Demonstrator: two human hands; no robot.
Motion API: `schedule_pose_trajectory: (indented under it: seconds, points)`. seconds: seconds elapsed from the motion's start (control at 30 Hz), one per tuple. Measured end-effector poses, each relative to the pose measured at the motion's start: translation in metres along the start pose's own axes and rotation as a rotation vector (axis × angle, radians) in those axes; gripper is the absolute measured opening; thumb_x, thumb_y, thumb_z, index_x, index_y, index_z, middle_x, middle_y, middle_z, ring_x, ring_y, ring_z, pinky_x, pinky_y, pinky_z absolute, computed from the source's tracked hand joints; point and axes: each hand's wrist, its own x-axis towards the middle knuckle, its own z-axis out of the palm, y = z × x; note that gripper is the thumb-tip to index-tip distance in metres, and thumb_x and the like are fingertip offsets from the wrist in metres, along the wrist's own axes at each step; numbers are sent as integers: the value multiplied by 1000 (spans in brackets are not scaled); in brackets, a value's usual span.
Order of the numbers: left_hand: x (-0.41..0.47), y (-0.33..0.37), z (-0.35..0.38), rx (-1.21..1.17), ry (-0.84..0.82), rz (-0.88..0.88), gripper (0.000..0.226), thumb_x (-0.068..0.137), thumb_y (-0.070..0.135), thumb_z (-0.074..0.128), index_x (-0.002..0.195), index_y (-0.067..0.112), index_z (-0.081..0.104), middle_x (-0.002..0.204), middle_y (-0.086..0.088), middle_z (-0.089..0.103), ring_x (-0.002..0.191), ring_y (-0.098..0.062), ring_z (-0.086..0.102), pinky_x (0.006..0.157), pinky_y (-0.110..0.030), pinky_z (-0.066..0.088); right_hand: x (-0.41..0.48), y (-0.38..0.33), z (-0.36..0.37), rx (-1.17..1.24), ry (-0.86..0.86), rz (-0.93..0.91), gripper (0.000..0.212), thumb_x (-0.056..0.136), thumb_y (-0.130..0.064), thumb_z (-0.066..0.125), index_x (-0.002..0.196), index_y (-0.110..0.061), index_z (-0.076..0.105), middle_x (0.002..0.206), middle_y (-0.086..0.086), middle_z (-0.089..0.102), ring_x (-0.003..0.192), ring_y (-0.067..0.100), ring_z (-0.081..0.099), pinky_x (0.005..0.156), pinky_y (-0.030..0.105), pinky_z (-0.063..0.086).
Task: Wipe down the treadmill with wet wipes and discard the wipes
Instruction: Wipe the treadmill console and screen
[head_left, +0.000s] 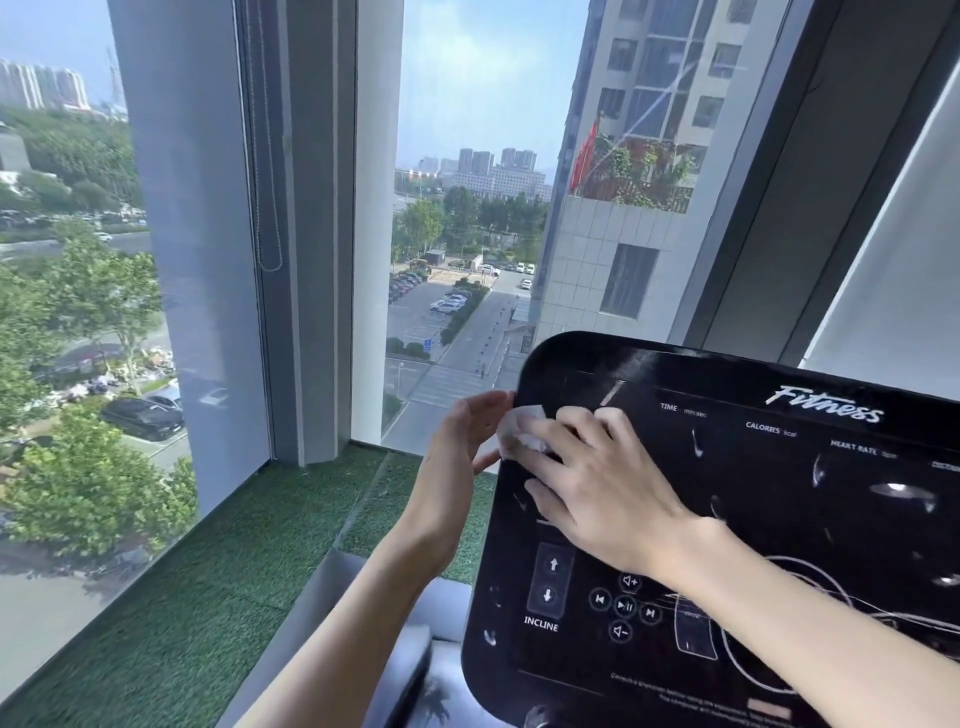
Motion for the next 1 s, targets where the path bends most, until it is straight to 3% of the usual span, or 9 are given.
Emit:
schedule_pose_trajectory:
  seconds: [0.13, 0.27, 0.4, 0.57, 0.73, 0.87, 1.0]
  points:
    - [-2, 0, -1, -4, 1, -9, 49, 108, 30, 14, 121, 19, 60, 124, 9, 68, 120, -2, 59, 100, -32, 45, 0, -1, -2, 79, 60, 185, 43, 96, -37, 43, 135, -26, 58, 130, -5, 56, 109, 27, 50, 88, 41, 36]
    - [-1, -3, -2, 10, 11, -24, 48, 108, 32, 16, 122, 22, 61, 128, 10, 66, 124, -1, 55, 105, -35, 40, -15, -18, 5, 32, -51, -65, 42, 98, -41, 42, 135, -26, 57, 130, -5, 56, 108, 25, 52, 86, 43, 43]
    - [-4, -2, -2, 1, 8, -19, 49, 108, 31, 15, 122, 20, 61, 127, 8, 67, 121, -2, 58, 103, -35, 44, -11, -10, 4, 82, 45, 137, 43, 97, -34, 43, 136, -26, 58, 131, -6, 57, 109, 25, 52, 86, 42, 39]
    - [-8, -3, -3, -2, 1, -20, 48, 107, 31, 17, 122, 21, 61, 126, 10, 68, 122, -1, 57, 103, -33, 43, -29, -31, 12, -14, -53, -121, 41, 96, -37, 46, 133, -25, 59, 134, -4, 55, 113, 23, 52, 88, 42, 41]
    - [-12, -3, -5, -13, 0, -21, 48, 108, 30, 17, 122, 18, 61, 127, 8, 67, 121, -2, 58, 98, -29, 45, -24, -22, 8, 40, 56, 77, 39, 93, -30, 50, 129, -25, 63, 132, -7, 56, 106, 25, 51, 85, 42, 39]
    - [-14, -3, -5, 3, -9, -23, 47, 107, 29, 17, 122, 18, 61, 126, 9, 67, 121, -2, 58, 99, -32, 44, -39, -37, 13, -16, -44, -123, 41, 93, -34, 48, 132, -25, 60, 131, -5, 57, 106, 23, 54, 86, 42, 42]
    - [-16, -4, -5, 23, -11, -27, 47, 108, 31, 17, 119, 22, 62, 126, 10, 67, 121, -2, 58, 102, -35, 44, -31, -17, 6, 48, 44, 79, 40, 91, -28, 50, 130, -28, 62, 130, -8, 57, 104, 25, 52, 84, 41, 39]
